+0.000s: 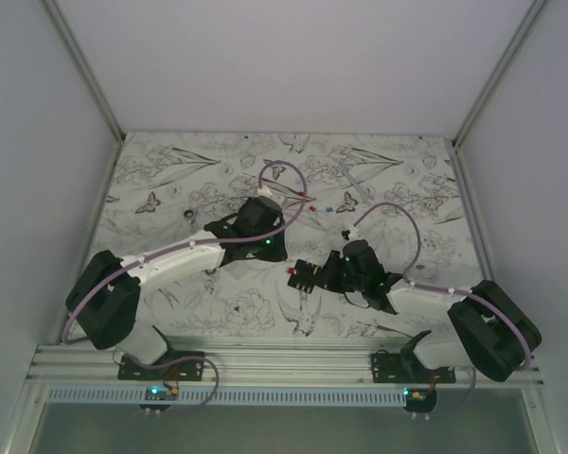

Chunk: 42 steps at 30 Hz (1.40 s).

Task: Snap on the fuse box
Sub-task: Adjust the fuse box base at the center of the board, then install the fuse at the fuse box base.

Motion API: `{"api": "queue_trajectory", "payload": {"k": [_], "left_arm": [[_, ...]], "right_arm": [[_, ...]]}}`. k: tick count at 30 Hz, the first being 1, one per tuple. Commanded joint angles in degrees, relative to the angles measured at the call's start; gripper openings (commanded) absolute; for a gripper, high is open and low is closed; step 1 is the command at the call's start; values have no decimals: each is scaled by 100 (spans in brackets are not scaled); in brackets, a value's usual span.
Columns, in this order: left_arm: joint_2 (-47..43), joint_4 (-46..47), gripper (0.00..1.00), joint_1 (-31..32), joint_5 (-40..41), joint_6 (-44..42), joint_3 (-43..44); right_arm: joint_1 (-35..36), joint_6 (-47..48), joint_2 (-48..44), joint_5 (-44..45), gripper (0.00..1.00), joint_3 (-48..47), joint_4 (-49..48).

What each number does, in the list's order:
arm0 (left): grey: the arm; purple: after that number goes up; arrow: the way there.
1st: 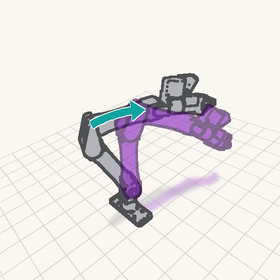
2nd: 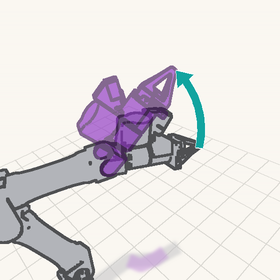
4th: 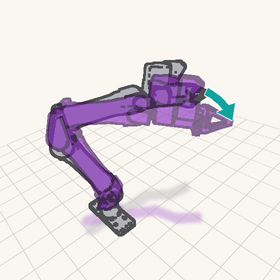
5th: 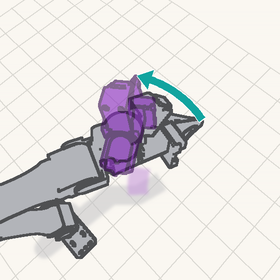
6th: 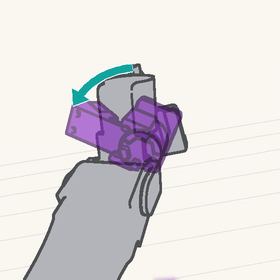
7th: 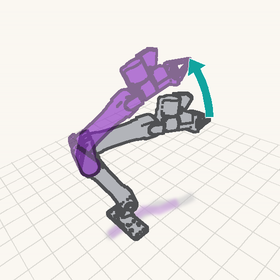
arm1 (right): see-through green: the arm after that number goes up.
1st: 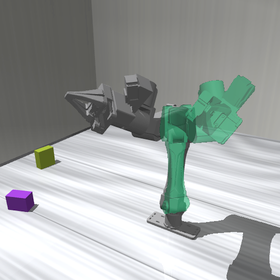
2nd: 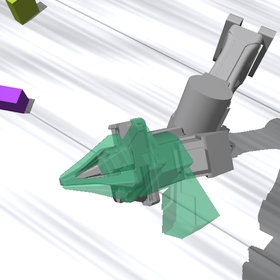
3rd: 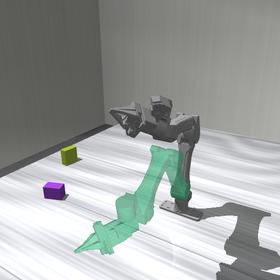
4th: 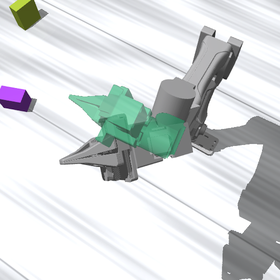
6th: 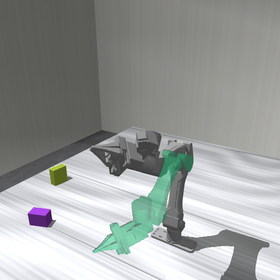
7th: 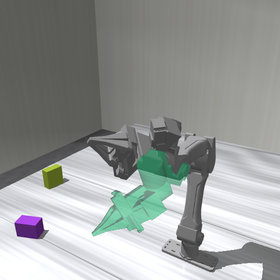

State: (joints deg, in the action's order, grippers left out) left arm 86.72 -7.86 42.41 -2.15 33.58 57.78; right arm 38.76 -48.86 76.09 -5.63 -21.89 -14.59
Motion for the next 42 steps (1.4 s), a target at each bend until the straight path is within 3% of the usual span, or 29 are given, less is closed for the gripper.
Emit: {"api": "queue_trajectory", "payload": {"k": [1,11,26,34,42], "left_arm": [[337,-160,0,186,137,92,379],[1372,-643,0,495,-9,-548,1416],[2311,-1832,0,935,662,-792,2582],[2552,-1898,0,997,716,-753,2785],[2683,-1912,0,1049,734,-658,2866]], "right_arm": [[41,136,-256,295,26,-271,207],[-1259,1619,-1546,1003,44,-234,1499],[-1574,1913,-1954,2001,99,104,1530],[-1595,1737,-2225,2728,100,188,1786],[-1674,1472,-3621,3442,100,588,2053]]}}
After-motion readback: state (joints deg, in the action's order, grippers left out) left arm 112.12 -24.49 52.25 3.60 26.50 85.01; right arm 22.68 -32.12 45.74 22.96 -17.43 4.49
